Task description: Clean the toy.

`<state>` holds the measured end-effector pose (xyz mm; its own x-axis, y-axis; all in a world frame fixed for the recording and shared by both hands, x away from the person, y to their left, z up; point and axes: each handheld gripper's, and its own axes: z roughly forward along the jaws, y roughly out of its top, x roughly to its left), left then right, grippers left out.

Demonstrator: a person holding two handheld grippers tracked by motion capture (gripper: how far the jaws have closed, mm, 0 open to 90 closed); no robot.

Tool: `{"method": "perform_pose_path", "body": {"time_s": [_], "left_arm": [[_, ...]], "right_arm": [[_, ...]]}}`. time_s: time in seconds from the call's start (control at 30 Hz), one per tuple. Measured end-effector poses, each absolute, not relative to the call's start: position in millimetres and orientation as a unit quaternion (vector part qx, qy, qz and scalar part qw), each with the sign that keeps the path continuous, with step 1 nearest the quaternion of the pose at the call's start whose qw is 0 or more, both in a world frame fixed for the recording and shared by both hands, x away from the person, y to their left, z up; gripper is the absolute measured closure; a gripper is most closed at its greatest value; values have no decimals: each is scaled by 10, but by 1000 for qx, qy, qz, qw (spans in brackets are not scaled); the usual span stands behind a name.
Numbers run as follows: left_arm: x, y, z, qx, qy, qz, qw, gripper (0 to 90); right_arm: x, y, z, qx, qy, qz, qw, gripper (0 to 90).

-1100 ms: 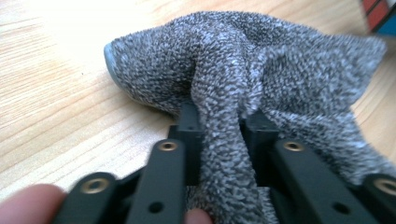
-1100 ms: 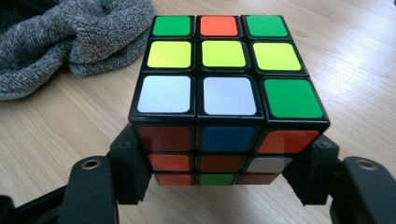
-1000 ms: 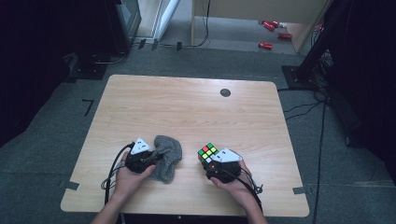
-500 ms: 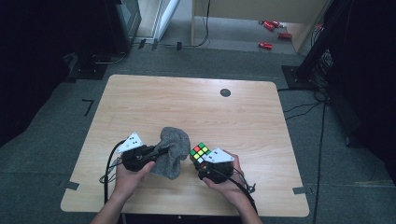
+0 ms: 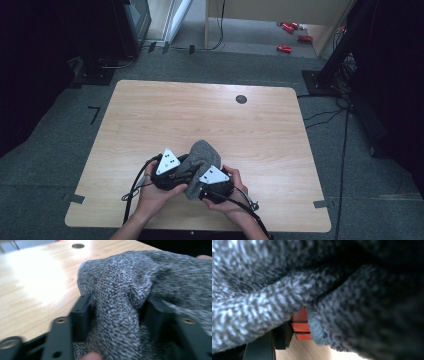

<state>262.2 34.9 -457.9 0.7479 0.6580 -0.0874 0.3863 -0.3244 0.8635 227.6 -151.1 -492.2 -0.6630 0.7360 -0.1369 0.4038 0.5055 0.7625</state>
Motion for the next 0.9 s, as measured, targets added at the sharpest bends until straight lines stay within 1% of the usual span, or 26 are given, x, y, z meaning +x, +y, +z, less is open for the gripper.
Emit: {"method": "perform_pose_path", "body": {"time_s": [0.1, 0.13, 0.2, 0.27, 0.3, 0.33, 0.37, 0.4, 0.43, 0.47, 0.5, 0.57, 0.63, 0.7, 0.77, 0.8, 0.83, 0.87, 0.9], "left_arm": [[2655, 371, -4586, 796, 339, 125, 486, 344], [2664, 379, -4585, 794, 345, 121, 486, 344], [2669, 364, -4576, 787, 364, 107, 487, 297], [2662, 355, -4571, 788, 364, 106, 485, 297], [2617, 314, -4565, 791, 354, 125, 482, 302], [2595, 301, -4562, 794, 346, 134, 482, 321], [2595, 301, -4562, 794, 346, 134, 482, 370], [2579, 297, -4563, 795, 338, 138, 485, 370], [2580, 303, -4568, 795, 334, 135, 488, 515], [2587, 314, -4572, 795, 332, 130, 490, 577], [2607, 345, -4578, 795, 331, 120, 494, 577], [2641, 404, -4585, 793, 334, 111, 498, 692], [2684, 476, -4587, 785, 342, 93, 507, 758], [2722, 550, -4574, 774, 357, 80, 517, 789], [2696, 541, -4554, 768, 352, 74, 530, 776], [2696, 541, -4554, 768, 352, 74, 530, 749], [2633, 471, -4532, 770, 338, 73, 537, 704], [2586, 418, -4525, 770, 330, 85, 539, 660], [2539, 360, -4522, 771, 326, 105, 537, 598]], "right_arm": [[2269, -1514, -4916, 338, 836, 364, 233, 344], [2267, -1511, -4913, 337, 835, 365, 236, 345], [2269, -1509, -4903, 338, 832, 368, 241, 344], [2272, -1510, -4902, 338, 832, 368, 242, 344], [2269, -1505, -4899, 339, 831, 365, 246, 344], [2266, -1501, -4902, 338, 831, 363, 251, 345], [2266, -1501, -4902, 338, 831, 363, 251, 345], [2262, -1496, -4905, 336, 832, 359, 258, 345], [2262, -1493, -4906, 334, 832, 357, 263, 345], [2261, -1491, -4907, 333, 832, 356, 264, 345], [2261, -1491, -4907, 333, 832, 356, 264, 345], [2249, -1482, -4909, 328, 834, 357, 265, 346], [2234, -1475, -4898, 320, 835, 359, 269, 346], [2225, -1480, -4875, 315, 833, 365, 271, 346], [2225, -1487, -4863, 317, 830, 370, 270, 346], [2225, -1487, -4863, 317, 830, 370, 270, 346], [2229, -1494, -4846, 322, 827, 376, 268, 346], [2231, -1494, -4842, 323, 826, 378, 266, 346], [2231, -1495, -4836, 323, 825, 379, 267, 346]]}}
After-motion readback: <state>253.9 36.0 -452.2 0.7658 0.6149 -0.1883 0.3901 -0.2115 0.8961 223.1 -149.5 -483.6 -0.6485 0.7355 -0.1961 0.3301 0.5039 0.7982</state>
